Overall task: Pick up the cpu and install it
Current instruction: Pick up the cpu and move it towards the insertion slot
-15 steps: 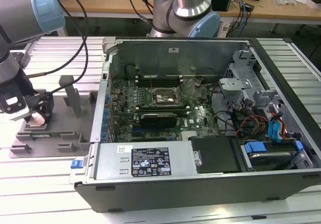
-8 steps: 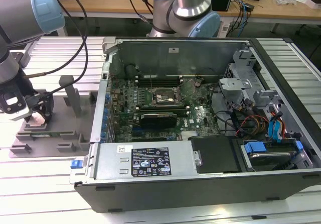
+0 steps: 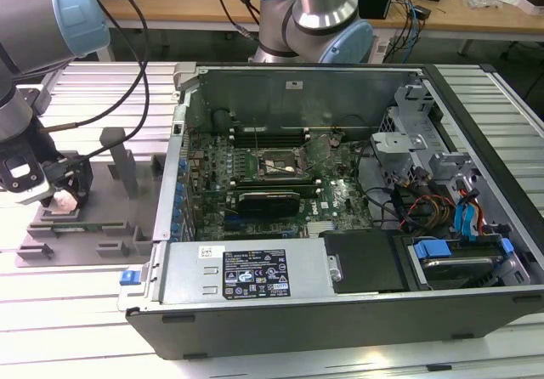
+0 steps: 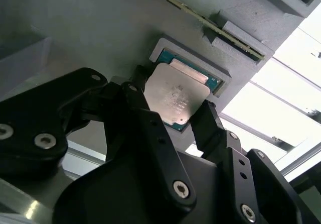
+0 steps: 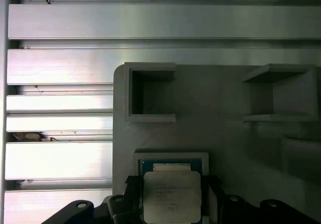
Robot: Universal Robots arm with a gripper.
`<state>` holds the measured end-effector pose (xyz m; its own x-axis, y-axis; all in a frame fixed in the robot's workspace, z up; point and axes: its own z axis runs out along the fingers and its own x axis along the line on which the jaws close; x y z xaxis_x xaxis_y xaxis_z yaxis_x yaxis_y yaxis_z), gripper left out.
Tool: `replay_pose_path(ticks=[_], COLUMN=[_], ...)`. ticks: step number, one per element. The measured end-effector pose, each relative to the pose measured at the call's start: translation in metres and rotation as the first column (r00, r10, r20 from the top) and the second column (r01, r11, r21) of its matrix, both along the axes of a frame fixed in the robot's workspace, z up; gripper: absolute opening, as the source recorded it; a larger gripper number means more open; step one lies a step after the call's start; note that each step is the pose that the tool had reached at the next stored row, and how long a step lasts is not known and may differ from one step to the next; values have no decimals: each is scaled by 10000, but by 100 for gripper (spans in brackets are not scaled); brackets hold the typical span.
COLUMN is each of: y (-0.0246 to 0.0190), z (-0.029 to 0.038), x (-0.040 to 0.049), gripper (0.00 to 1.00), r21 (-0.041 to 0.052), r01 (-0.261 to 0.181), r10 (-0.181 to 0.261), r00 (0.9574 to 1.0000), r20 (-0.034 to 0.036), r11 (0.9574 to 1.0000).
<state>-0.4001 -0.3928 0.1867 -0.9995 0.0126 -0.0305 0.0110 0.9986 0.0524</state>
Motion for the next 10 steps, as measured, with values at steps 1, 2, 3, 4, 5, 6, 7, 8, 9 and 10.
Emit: replay_pose_path(ticks=[1,2,3,4,5,6,7,8,9,10], y=[0,0,-1,-1,-1,-1,0,0,0,0], z=[19,25,27,27,27,27,26,26,27,27], x=[-1,0,-3,-7,-11,-11,-12,-12,-12,-12], gripper=[62,62,62,62,62,62,62,62,62,62], r21=[-2,0,-2,-3,-2,-2,-1,-1,-1,-2], r01=[0,0,0,-1,-2,-1,0,0,-1,0], r10=[0,0,0,1,2,1,0,0,1,0], r00=[10000,10000,10000,10000,10000,10000,10000,10000,10000,10000], r20=[-3,0,-3,-4,-4,-3,-2,-2,-2,-3], r11=[10000,10000,10000,10000,10000,10000,10000,10000,10000,10000])
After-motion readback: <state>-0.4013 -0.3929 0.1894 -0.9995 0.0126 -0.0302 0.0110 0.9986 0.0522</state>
